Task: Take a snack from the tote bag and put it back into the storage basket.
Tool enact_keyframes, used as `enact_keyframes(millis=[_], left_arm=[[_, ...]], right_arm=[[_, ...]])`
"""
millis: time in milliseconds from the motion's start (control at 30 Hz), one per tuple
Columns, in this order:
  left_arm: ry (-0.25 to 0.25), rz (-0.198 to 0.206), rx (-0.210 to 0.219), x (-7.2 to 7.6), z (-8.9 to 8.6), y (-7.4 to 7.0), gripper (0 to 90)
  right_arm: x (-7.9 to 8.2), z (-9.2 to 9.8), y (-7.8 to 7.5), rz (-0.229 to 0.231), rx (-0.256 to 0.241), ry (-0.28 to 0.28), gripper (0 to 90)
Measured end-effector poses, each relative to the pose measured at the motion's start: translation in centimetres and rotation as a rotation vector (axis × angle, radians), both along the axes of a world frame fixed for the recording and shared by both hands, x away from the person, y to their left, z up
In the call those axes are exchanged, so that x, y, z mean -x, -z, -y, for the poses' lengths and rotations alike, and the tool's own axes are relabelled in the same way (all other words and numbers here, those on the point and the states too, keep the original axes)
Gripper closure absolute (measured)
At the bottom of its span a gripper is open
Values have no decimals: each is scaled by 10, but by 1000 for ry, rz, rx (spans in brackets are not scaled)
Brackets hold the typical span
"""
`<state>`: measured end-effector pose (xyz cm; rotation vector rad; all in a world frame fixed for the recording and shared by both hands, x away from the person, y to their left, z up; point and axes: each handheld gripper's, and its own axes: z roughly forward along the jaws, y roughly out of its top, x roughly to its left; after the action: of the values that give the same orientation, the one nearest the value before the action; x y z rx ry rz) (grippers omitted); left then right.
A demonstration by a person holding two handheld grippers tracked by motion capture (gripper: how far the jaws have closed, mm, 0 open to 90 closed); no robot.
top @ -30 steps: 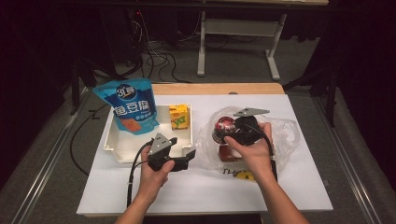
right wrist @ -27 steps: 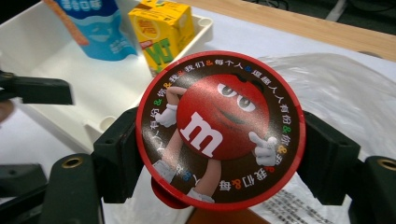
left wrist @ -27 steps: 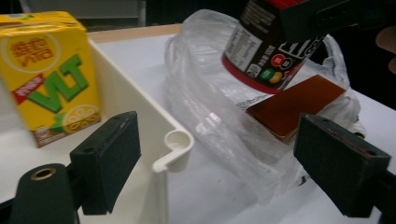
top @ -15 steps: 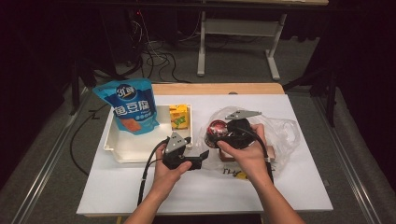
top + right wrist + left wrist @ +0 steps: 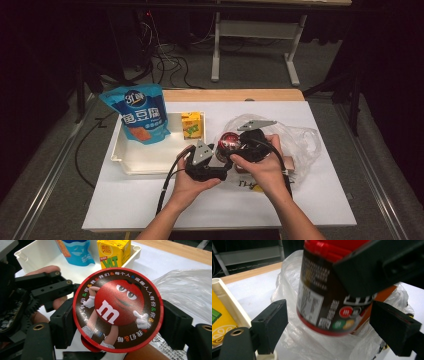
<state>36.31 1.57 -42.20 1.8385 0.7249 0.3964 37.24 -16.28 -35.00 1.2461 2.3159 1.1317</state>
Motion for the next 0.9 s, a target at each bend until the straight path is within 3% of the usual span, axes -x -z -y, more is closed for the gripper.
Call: enact_keyframes(millis=[233,267,733,900], left_arm=[[-2,15,-6,-2,5,-1,167],[-2,33,-6,-1,5,-1,167],[19,43,-9,0,9,3,231],[37,22,35,0,6,6,241]], right_arm=[[3,-5,0,-10,0,-21,260],[3,-5,0,-13,-2,-24,260],[6,-6,2,-20,-4,-44,259],[8,-5,5,2,-18,-41,255]])
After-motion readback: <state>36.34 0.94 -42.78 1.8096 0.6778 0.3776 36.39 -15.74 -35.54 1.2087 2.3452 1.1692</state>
